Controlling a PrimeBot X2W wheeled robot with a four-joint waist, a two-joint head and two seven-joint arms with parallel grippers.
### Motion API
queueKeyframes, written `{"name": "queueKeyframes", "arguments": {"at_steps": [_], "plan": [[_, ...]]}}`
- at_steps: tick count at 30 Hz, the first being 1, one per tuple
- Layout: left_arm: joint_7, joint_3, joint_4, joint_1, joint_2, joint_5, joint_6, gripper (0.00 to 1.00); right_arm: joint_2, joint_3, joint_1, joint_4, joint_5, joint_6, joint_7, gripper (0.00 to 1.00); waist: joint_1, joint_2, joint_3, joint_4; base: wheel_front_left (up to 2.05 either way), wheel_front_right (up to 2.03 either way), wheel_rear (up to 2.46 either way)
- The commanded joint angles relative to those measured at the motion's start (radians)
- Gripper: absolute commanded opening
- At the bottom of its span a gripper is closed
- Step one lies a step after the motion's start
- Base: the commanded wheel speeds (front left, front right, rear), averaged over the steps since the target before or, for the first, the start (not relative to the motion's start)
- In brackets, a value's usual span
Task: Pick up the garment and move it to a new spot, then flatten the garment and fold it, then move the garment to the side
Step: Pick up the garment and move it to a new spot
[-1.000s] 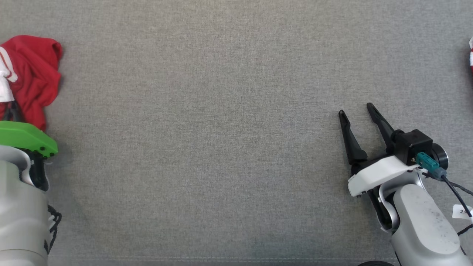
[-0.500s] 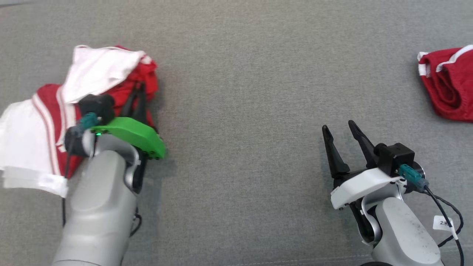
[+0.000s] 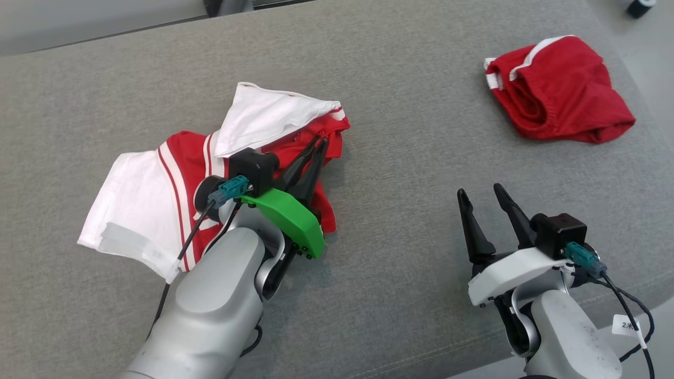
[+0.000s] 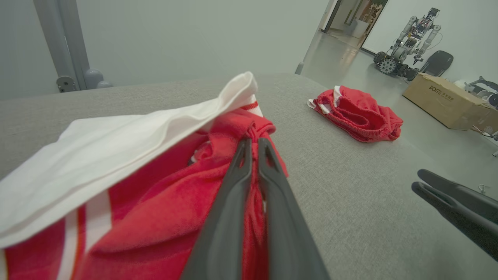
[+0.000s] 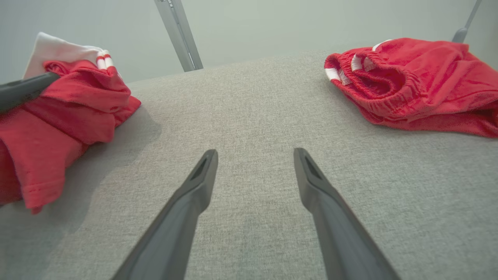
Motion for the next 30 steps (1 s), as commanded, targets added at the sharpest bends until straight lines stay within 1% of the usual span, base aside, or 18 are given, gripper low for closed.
{"name": "queueKeyframes", "arguments": {"at_steps": [1,2,3,4,5,9,11,16,20,25,29,30], "plan": [[-0.005,-0.002,0.001,0.013,0.005,0.002,-0.003,0.0,0.0,-0.004,0.008,0.0,0.001,-0.001,0.0,1.0,0.0,-0.0001,-0.017,-0.075,0.0,0.0,0.0],[-0.004,-0.001,0.003,0.018,0.005,0.005,-0.003,0.0,0.001,-0.006,0.011,-0.001,-0.001,-0.001,0.0,1.0,0.0,-0.0001,-0.018,-0.079,0.0,0.0,0.0],[-0.004,0.007,0.005,0.022,0.005,0.014,-0.003,0.04,0.001,-0.01,0.014,-0.002,-0.003,-0.001,0.0,1.0,0.0,-0.0001,-0.02,-0.08,0.0,0.0,0.0],[-0.004,0.019,0.005,0.026,0.005,0.025,-0.002,0.45,0.002,-0.013,0.015,-0.001,-0.004,-0.001,0.0,1.0,0.0,-0.0001,-0.023,-0.079,0.0,0.0,0.0],[-0.004,0.031,0.003,0.031,0.004,0.042,0.003,1.0,0.002,-0.017,0.016,-0.001,-0.005,-0.001,0.0,1.0,0.0,-0.0001,-0.026,-0.076,0.0,0.0,0.0],[-0.004,0.119,-0.039,0.085,0.01,0.105,0.03,1.0,0.003,-0.026,0.026,-0.009,-0.007,-0.001,0.0,1.0,0.0,-0.0001,-0.05,-0.041,0.0,0.0,0.0],[-0.003,0.172,-0.072,0.127,0.024,0.141,0.05,1.0,0.003,-0.024,0.027,-0.012,-0.007,-0.001,0.0,1.0,0.0,-0.0001,-0.066,-0.018,0.0,0.0,0.0],[-0.002,0.324,-0.163,0.273,0.053,0.224,0.098,1.0,0.004,-0.014,0.038,-0.018,-0.005,-0.002,0.0,1.0,0.0,-0.0001,-0.105,0.032,0.0,0.0,0.0],[-0.002,0.459,-0.231,0.39,0.068,0.27,0.125,1.0,0.003,-0.011,0.054,-0.025,-0.022,-0.002,0.0,1.0,0.0,-0.0001,-0.127,0.064,0.0,0.0,0.0],[-0.002,0.59,-0.289,0.526,0.054,0.334,0.14,1.0,0.004,-0.007,0.073,-0.025,-0.024,-0.002,0.0,1.0,0.0,-0.0001,-0.154,0.094,0.0,0.0,0.0],[-0.002,0.67,-0.338,0.622,0.036,0.377,0.135,1.0,0.005,-0.004,0.09,-0.019,-0.02,-0.002,0.0,1.0,0.0,-0.0001,-0.176,0.108,0.0,0.0,0.0],[-0.002,0.67,-0.338,0.622,0.036,0.377,0.135,1.0,0.005,-0.004,0.09,-0.019,-0.02,-0.002,0.0,1.0,0.0,-0.0001,-0.176,0.108,0.0,0.0,0.0]]}}
